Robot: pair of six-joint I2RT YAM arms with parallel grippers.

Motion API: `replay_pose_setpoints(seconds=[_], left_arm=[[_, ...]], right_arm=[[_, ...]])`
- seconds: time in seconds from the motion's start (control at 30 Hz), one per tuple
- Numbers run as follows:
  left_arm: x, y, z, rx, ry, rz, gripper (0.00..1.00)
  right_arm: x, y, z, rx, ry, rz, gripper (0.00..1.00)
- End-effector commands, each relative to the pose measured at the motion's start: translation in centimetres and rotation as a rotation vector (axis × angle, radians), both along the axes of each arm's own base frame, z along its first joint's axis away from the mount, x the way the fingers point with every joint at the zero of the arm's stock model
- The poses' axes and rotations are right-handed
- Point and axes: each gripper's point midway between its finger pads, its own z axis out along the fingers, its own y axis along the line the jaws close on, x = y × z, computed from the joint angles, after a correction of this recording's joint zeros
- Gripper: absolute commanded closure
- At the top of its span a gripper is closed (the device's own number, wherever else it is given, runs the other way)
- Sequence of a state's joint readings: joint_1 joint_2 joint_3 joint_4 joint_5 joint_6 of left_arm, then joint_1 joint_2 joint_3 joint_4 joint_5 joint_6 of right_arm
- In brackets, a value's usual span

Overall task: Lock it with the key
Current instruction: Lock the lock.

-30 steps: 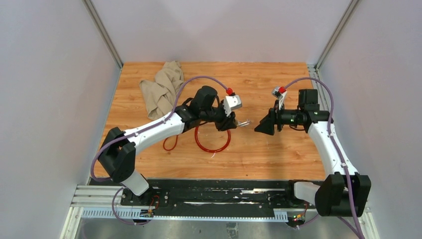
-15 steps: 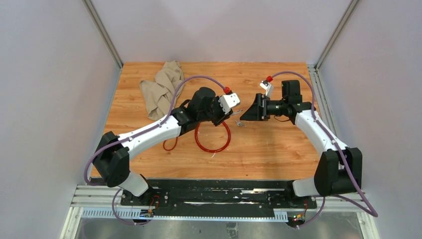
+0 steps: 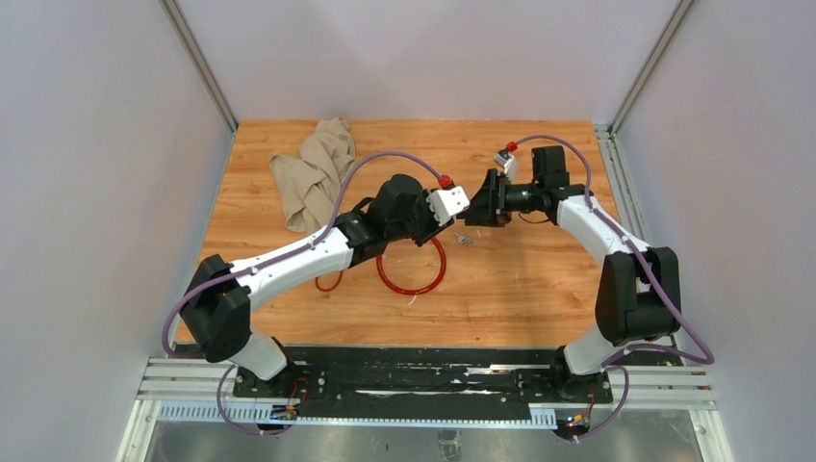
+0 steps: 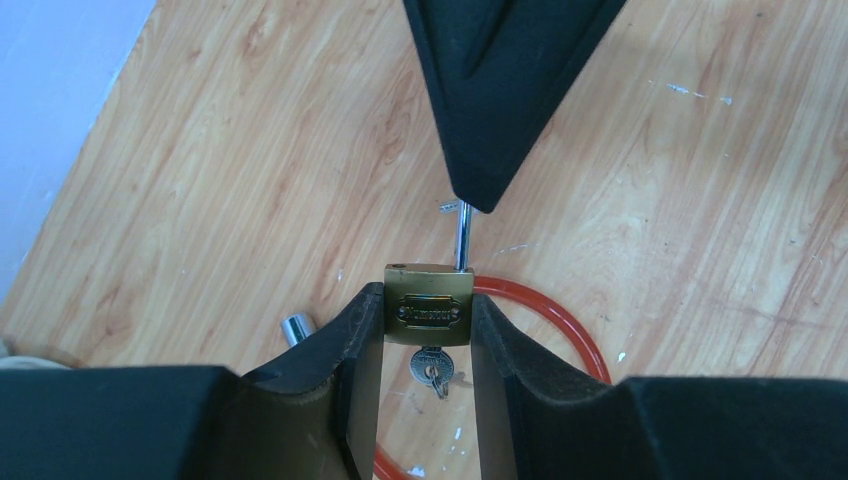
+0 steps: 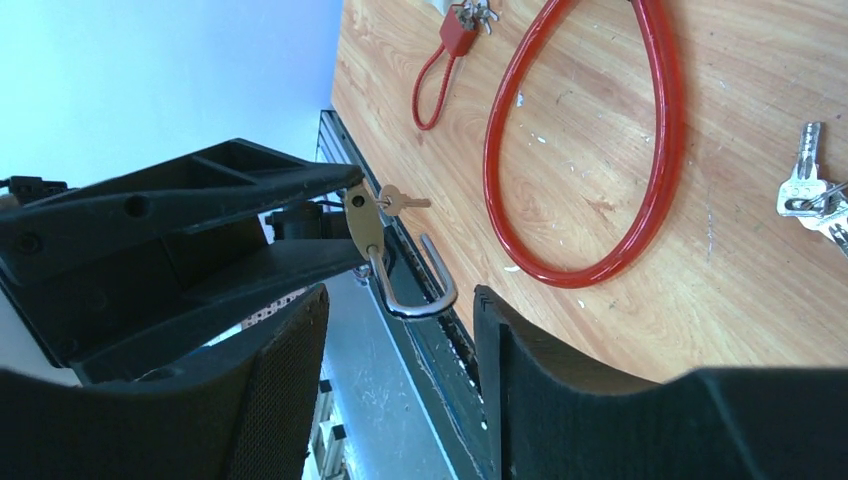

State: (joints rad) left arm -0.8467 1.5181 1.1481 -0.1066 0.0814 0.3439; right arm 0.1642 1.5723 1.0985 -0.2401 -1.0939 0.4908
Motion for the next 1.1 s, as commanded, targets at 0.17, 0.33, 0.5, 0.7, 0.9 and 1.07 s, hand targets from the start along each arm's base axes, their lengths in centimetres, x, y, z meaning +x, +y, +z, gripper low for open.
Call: replay_pose_setpoints(seconds=[0.17,0.33,0.5,0.7,0.9,1.07], left_arm=[[-0.1,-0.7,1.4,-0.027,-0.050,-0.017,1.00],[-0.4,-0.9,1.4,-0.028,-0.040,-0.036,1.00],[-1.0,-1.1,1.1,-0.032,-0.029,-0.068,1.00],[-1.4,-1.3,0.7,-0.035,-0.019,-0.091,1.00],[-1.6,-1.1,0.1,-0.036,-0.030,-0.105,1.00],[-1.7,-1.3,0.0,-0.042,-0.036,-0.121,1.00]], right_arm=[[-0.1,1.5,2.3,0.030,-0.050,0.043,0.54],[0.3,1.4,2.0,0.021,-0.051,0.039,0.60],[0.5,1.4,1.8,0.013,-0.065,0.042,0.72],[0.2,1.2,1.4,-0.009,-0.099,0.050,0.85],[-0.5,0.7,1.4,-0.048,-0.165,0.055,0.92],[-1.0,0.5,1.6,-0.056,-0.203,0.062,0.99]])
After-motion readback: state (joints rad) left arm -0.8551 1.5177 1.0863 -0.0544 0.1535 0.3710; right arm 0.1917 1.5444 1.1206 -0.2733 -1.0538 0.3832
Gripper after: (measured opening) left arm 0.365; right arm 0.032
